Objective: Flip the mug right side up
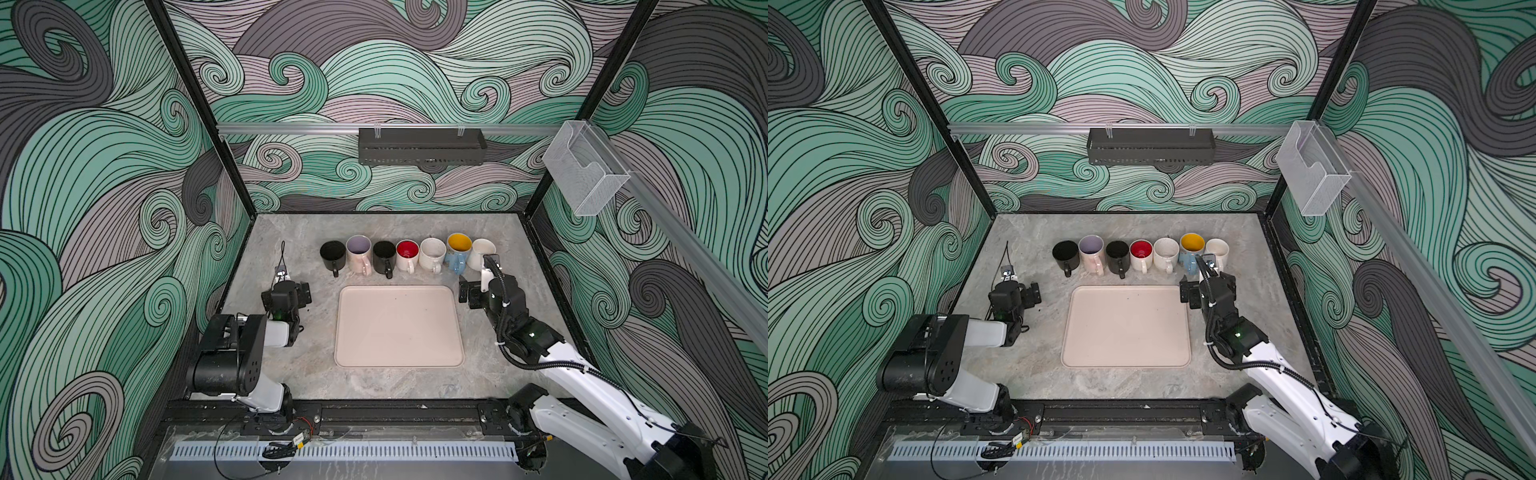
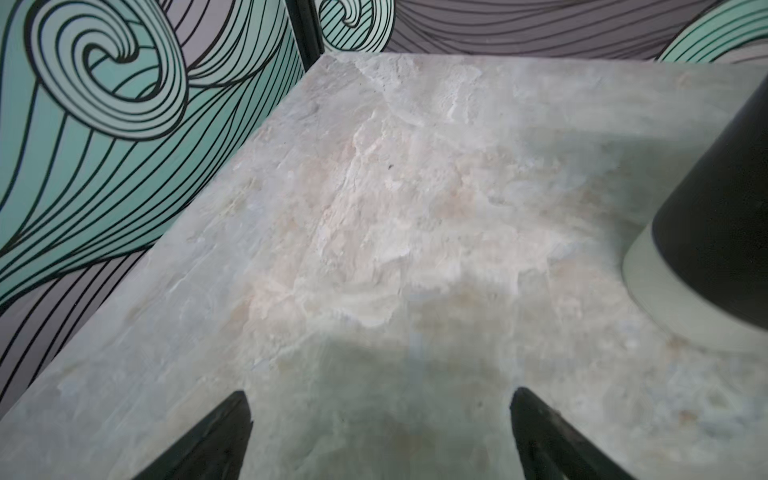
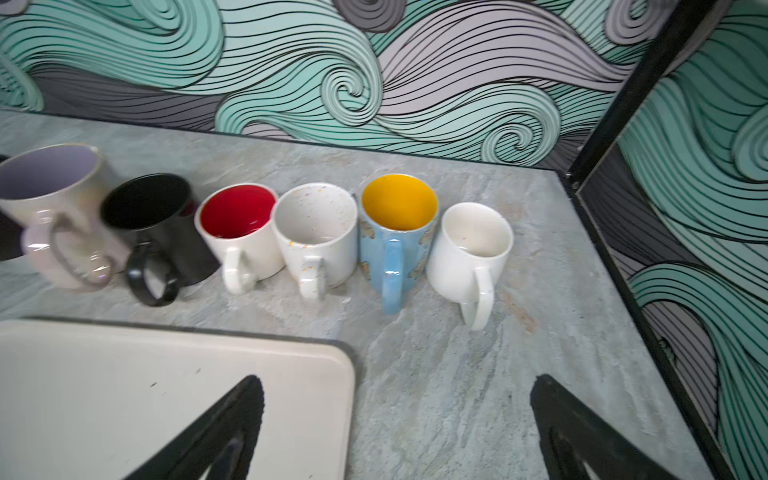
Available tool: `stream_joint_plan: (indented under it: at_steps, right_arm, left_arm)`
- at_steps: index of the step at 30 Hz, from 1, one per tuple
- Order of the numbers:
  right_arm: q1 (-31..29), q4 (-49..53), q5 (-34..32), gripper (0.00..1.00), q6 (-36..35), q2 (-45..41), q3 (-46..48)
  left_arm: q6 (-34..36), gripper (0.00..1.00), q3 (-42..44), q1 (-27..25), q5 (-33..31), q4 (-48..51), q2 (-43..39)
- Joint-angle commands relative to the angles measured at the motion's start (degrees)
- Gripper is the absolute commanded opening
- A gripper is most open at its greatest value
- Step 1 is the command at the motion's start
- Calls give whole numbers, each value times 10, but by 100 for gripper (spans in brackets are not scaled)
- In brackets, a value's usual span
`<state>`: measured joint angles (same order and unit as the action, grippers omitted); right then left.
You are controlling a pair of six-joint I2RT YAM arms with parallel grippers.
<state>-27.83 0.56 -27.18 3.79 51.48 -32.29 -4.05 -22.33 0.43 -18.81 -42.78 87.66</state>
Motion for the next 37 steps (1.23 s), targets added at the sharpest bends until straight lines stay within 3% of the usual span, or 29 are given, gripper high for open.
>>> stream_joint_plan:
  at_steps: [1,5,8,10,13,15,18,21,23,32,37]
  right_arm:
    - [54,-105,-56,99,-35,32,38]
    - [123,-208,-38,99,-21,143,60]
    - [170,-384,-14,99,-56,269,85]
    - [183,-360,24,99,-73,298,52]
    - [227,-437,122,99,-60,363,53]
    - [259,-392,185,99,-39,344,50]
    - [256,-557,178,100,-45,381,110]
    - [252,-491,150,100,-37,358,98]
    - [250,-537,148,100,-43,374,108]
    - [253,-479,157,100,-38,377,79]
    - [253,-501,163,100,-42,363,100]
  left_arm:
    - [-1,98,-40,7,45,32,-2]
    - [-2,99,-44,7,47,42,-4]
    - [-2,99,-44,7,47,42,-3]
    - [-2,99,-44,7,47,41,-2]
    - [-2,99,-44,7,47,41,-2]
    - [-2,98,-44,7,47,40,-2]
    - [-2,98,-45,7,47,41,-2]
    - [-2,98,-44,7,47,41,-2]
    - [-2,99,-45,8,47,41,-2]
    - [-2,99,-45,7,47,41,-3]
    - [-2,99,-45,7,47,41,-3]
